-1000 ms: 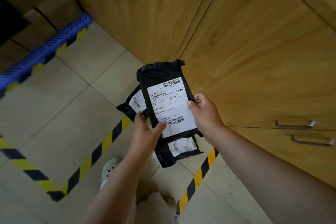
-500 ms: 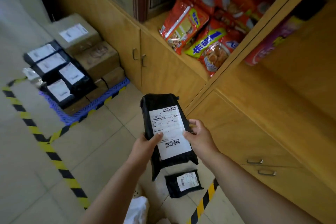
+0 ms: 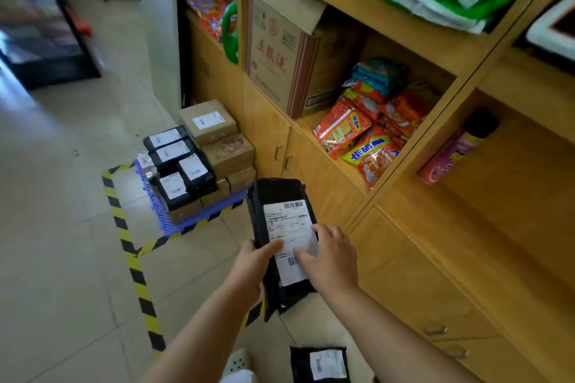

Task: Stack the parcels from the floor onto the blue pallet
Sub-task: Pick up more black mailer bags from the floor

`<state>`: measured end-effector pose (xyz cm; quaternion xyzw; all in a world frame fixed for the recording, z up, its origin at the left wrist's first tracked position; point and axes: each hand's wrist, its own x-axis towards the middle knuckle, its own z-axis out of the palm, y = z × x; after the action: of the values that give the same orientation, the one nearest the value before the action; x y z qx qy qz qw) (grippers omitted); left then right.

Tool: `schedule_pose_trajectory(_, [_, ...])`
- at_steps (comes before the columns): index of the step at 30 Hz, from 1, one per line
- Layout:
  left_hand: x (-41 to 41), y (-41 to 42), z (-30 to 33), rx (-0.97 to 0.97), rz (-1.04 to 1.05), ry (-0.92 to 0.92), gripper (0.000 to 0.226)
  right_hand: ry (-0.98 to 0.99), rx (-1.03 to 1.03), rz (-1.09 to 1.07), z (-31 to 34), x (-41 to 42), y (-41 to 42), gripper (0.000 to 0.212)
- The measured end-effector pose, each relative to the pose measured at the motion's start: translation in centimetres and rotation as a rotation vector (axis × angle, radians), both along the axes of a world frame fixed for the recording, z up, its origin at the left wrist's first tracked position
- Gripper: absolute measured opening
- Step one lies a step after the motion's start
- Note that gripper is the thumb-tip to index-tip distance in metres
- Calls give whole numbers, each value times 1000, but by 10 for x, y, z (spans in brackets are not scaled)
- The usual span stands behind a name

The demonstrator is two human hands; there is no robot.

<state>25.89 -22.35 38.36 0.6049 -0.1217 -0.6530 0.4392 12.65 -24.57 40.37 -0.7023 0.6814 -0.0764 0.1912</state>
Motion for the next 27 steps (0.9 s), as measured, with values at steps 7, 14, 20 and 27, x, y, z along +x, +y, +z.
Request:
schedule_pose_trajectory(7, [20,55,10,-18,121,-6,31,-31,159,83,21,30,52,94])
schedule_pose_trajectory(14, [72,71,13,-22,183,-6,36,40,176,151,37,94,64,104])
schedule_pose_trajectory(20, [171,73,22,-37,195,-31,29,40,168,202,49,204,60,117])
schedule_pose_trajectory(27, [350,61,42,-111,201,-176,31,-26,130,246,64,365,49,121])
